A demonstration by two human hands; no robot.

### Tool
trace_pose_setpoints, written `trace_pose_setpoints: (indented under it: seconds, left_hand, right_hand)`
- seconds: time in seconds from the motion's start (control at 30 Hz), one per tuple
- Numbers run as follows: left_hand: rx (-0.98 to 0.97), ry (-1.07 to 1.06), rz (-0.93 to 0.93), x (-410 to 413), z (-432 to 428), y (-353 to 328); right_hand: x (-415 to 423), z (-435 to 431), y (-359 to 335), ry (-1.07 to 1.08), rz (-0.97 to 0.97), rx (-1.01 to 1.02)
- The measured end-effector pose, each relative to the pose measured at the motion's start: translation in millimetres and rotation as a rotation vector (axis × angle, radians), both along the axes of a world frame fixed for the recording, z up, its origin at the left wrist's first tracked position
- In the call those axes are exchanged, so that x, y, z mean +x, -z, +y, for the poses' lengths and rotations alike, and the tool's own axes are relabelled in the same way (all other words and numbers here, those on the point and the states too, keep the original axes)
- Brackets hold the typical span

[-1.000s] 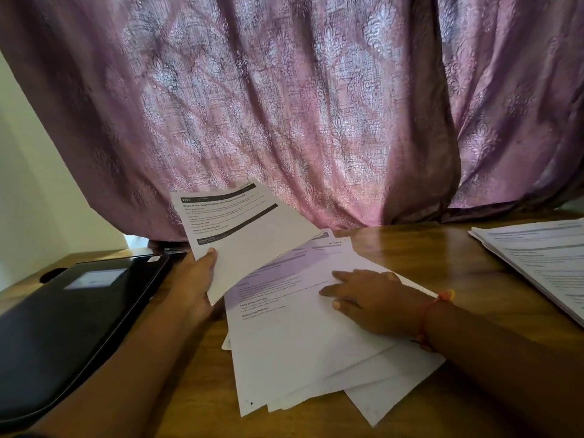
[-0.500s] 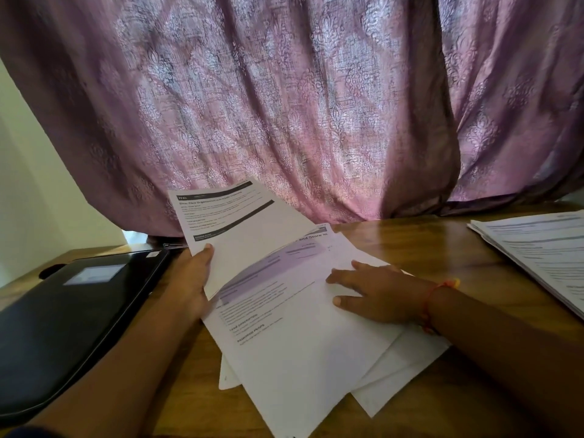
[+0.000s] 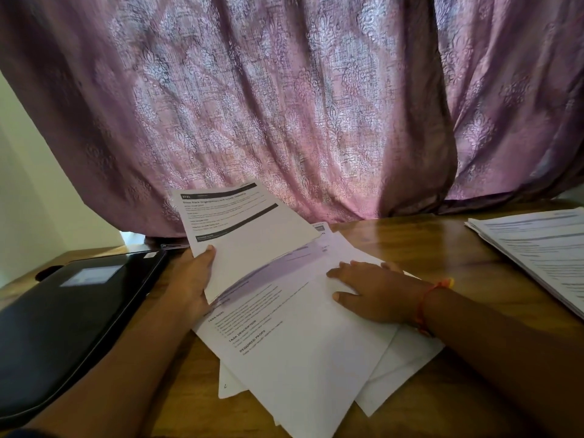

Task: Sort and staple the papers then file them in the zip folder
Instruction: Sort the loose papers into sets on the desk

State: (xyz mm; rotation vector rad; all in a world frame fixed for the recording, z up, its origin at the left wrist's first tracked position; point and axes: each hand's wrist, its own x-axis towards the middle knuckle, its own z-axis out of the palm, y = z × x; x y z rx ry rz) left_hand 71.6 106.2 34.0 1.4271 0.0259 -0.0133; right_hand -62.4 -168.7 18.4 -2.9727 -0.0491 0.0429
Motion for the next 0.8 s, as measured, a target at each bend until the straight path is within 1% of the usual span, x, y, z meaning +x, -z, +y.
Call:
trace_pose_setpoints:
  seconds: [0.2, 0.27, 0.37, 0.4, 0.53, 0.6, 0.7, 0.8]
  left_hand:
    - [0.090, 0.036, -0.032, -2, -4, 2]
    - [0.100, 0.058, -0.014, -5, -7, 2]
    - [0.098, 0.076, -0.004, -8, -10, 3]
    - [0.103, 0.081, -0.002, -8, -10, 3]
    - [0.096, 0.097, -0.002, -7, -10, 6]
    - [0.098, 0.098, -0.003, -8, -11, 5]
    - [0.077, 0.109, 0.008, -9, -11, 5]
    - [0.071, 0.110, -0.002, -8, -12, 6]
  right_hand:
    - [-3, 2, -3, 0.031, -0.040, -0.034]
    - [-1, 1, -3, 0.042, -0.144, -0.033]
    - [4, -8, -6, 0.126, -0.321, 0.004]
    - [5, -12, -7, 0.169, -0.328, 0.036]
    - [10, -23, -4, 0.317, -0.249, 0.196]
    - [13, -26, 0, 0.367, -0.265, 0.284]
    - [16, -27, 2, 0.386, -0.285, 0.354]
    - [16, -28, 1, 0.390, -0.305, 0.472]
